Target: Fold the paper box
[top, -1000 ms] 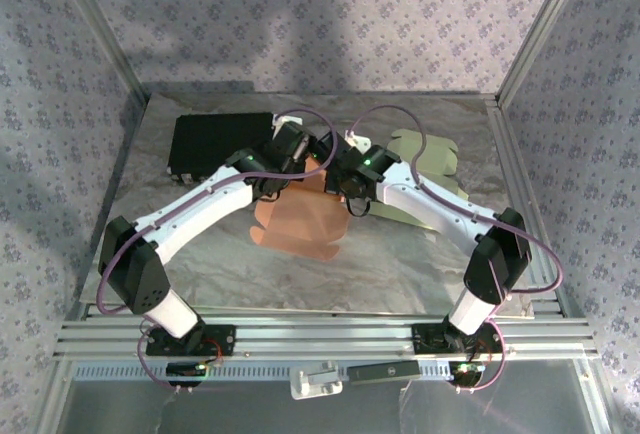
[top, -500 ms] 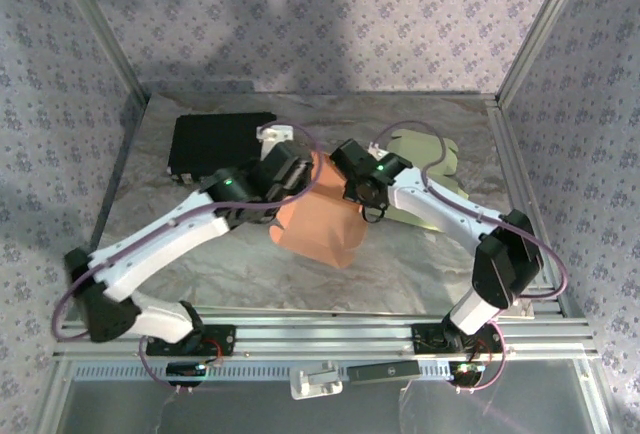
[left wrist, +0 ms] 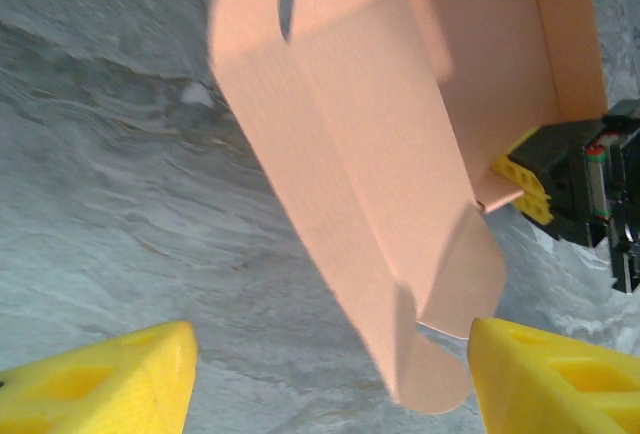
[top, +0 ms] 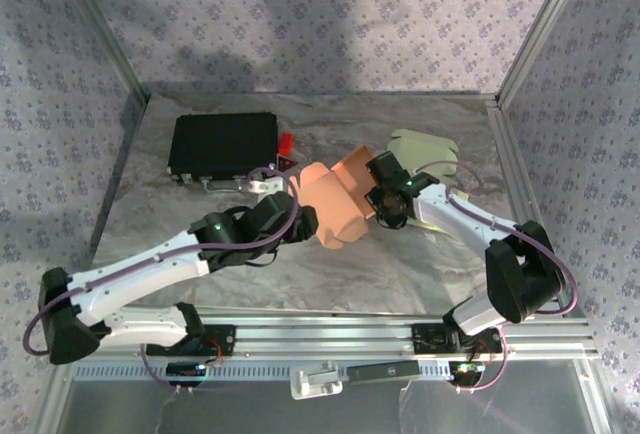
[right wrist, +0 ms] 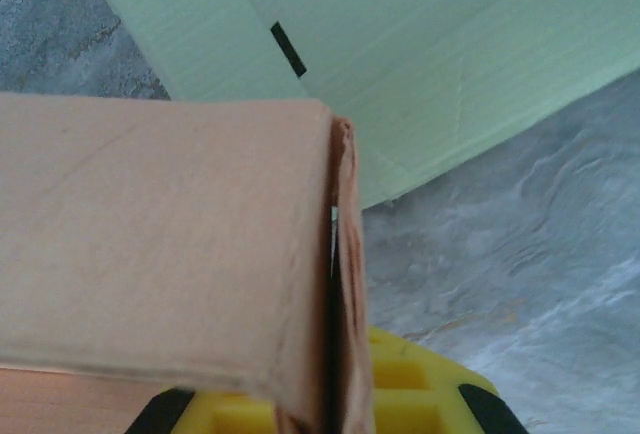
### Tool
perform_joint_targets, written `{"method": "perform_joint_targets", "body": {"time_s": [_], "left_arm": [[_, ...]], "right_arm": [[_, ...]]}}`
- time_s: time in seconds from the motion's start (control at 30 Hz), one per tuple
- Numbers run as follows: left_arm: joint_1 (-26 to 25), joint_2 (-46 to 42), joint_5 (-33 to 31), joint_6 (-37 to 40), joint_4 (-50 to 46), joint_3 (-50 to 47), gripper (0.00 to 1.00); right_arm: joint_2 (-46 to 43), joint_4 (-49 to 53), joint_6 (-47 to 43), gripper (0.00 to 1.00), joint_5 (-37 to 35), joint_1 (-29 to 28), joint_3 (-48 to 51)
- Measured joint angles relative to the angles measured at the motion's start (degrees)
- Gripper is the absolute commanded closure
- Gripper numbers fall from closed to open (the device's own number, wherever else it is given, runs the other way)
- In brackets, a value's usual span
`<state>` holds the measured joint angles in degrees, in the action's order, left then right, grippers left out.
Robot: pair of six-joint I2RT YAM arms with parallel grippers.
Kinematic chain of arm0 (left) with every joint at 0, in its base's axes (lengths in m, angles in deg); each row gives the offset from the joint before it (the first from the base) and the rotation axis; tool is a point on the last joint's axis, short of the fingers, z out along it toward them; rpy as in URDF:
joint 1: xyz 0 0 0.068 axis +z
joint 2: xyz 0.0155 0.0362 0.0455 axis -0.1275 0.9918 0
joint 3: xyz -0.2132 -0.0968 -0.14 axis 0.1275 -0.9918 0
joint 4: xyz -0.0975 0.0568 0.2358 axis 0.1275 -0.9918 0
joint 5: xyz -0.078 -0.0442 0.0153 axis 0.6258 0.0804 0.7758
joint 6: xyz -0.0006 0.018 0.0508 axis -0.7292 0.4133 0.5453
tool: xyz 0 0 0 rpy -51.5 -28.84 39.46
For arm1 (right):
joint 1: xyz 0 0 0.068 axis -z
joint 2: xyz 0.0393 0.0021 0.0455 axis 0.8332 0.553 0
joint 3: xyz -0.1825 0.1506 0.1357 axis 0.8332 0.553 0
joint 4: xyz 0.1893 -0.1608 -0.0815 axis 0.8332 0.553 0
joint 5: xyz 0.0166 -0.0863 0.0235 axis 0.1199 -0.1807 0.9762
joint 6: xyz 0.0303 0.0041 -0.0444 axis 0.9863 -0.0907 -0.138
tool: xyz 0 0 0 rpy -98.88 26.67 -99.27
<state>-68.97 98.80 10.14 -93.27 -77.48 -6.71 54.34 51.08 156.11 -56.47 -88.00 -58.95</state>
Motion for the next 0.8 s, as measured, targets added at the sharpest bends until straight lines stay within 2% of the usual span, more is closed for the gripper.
{"method": "perform_joint_targets", "body": {"time_s": [0.23,0.57,0.8], "left_arm": [[0.55,5.18,2.97,-0.96,4.37,-0.09,0.32],[5.57,6.86,4.72,0.50,10.01,-1.01,0.59],[6.16,10.32,7.06,2.56,11.17,0.61,0.66]], "right_arm": [[0.13,-2.91,5.86,1.00,3.48,0.59,0.87],[0.39,-4.68,10.86,1.00,6.32,0.57,2.14],[0.76,-5.18,12.94,1.00,7.43,0.24,2.23]]}}
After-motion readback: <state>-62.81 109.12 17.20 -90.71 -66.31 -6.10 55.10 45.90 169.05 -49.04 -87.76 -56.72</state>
